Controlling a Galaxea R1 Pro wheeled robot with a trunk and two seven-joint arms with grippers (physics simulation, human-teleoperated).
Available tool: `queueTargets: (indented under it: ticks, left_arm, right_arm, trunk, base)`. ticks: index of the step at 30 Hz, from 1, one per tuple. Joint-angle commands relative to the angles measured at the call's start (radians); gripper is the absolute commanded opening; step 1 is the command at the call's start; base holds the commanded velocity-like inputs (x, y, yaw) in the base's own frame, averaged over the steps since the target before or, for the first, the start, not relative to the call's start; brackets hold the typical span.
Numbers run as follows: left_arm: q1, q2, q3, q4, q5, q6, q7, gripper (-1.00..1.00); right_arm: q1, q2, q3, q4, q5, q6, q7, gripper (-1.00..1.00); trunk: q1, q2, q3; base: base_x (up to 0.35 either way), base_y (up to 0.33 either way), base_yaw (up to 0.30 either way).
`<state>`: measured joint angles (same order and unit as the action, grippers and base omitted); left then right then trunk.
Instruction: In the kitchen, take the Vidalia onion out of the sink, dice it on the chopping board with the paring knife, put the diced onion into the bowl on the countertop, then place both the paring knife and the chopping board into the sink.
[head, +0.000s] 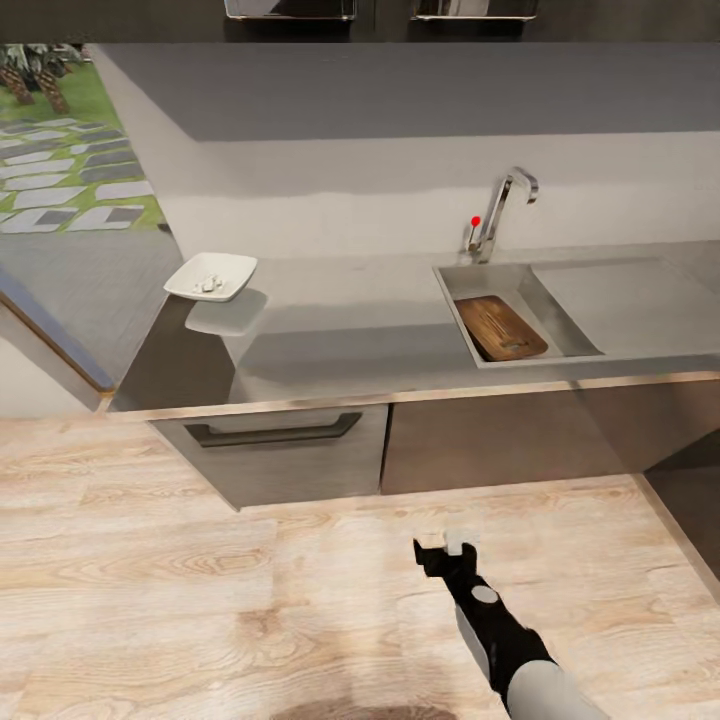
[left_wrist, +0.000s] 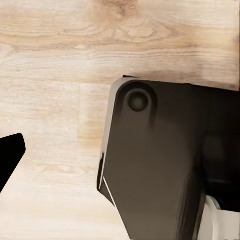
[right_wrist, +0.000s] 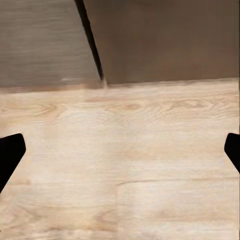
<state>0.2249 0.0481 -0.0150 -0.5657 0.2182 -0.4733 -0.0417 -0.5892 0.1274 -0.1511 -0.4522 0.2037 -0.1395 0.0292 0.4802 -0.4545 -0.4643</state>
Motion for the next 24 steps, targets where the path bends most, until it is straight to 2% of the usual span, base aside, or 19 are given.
queueTargets:
  ticks: [1, 4, 6, 9, 10, 11, 14, 16, 20, 24]
  left_arm:
    - [0.001, 0.001, -0.001, -0.005, 0.010, -0.001, -0.004, 1.00]
    - [0.001, 0.001, -0.002, -0.017, 0.010, -0.001, -0.004, 1.00]
    - [0.001, 0.001, -0.001, -0.016, 0.010, -0.001, -0.005, 1.00]
    - [0.001, 0.001, -0.001, -0.012, 0.010, -0.001, -0.005, 1.00]
    - [0.001, 0.001, -0.001, -0.011, 0.010, -0.001, -0.005, 1.00]
    - [0.001, 0.001, -0.001, -0.008, 0.010, -0.001, -0.005, 1.00]
    - [0.001, 0.002, -0.001, 0.006, 0.010, -0.002, -0.006, 1.00]
    - [0.001, 0.012, -0.001, 0.013, 0.010, -0.004, -0.006, 1.00]
    - [0.001, 0.024, 0.000, 0.018, 0.011, -0.005, -0.006, 1.00]
    - [0.001, 0.027, 0.000, 0.018, 0.011, -0.005, -0.006, 1.00]
  right_arm:
    - [-0.001, -0.006, -0.008, 0.058, 0.012, -0.048, -0.001, 1.00]
    - [0.000, -0.051, -0.008, 0.324, 0.014, -0.288, -0.021, 1.00]
    - [0.041, -0.074, -0.008, 0.390, 0.013, -0.393, -0.026, 1.00]
    - [0.156, -0.088, -0.009, 0.422, 0.010, -0.467, -0.030, 1.00]
    - [0.172, -0.090, -0.009, 0.425, 0.010, -0.478, -0.030, 1.00]
    - [0.222, -0.096, -0.009, 0.429, 0.008, -0.518, -0.030, 1.00]
    - [0.304, -0.108, -0.010, 0.433, -0.018, -0.635, -0.031, 1.00]
    - [0.337, -0.110, -0.010, 0.434, -0.061, -0.719, -0.031, 1.00]
    - [0.366, -0.112, -0.010, 0.435, -0.139, -0.822, -0.032, 1.00]
    - [0.372, -0.111, -0.009, 0.435, -0.163, -0.855, -0.032, 1.00]
  trunk:
    - [0.001, -0.002, -0.001]
    - [0.001, -0.002, -0.001]
    - [0.001, -0.002, 0.000]
    - [0.001, -0.002, 0.004]
    - [0.001, -0.002, 0.005]
    - [0.001, -0.002, 0.006]
    - [0.001, -0.002, 0.011]
    - [0.001, -0.002, 0.014]
    - [0.001, -0.002, 0.020]
    - [0.001, -0.002, 0.027]
  base:
    - [0.000, 0.000, 0.000]
    - [0.000, 0.000, 0.000]
    - [0.000, 0.000, 0.000]
    - [0.000, 0.000, 0.000]
    - [0.000, 0.000, 0.000]
    - [0.000, 0.000, 0.000]
    - [0.000, 0.000, 0.000]
    - [0.000, 0.000, 0.000]
    - [0.000, 0.000, 0.000]
    - [0.000, 0.000, 0.000]
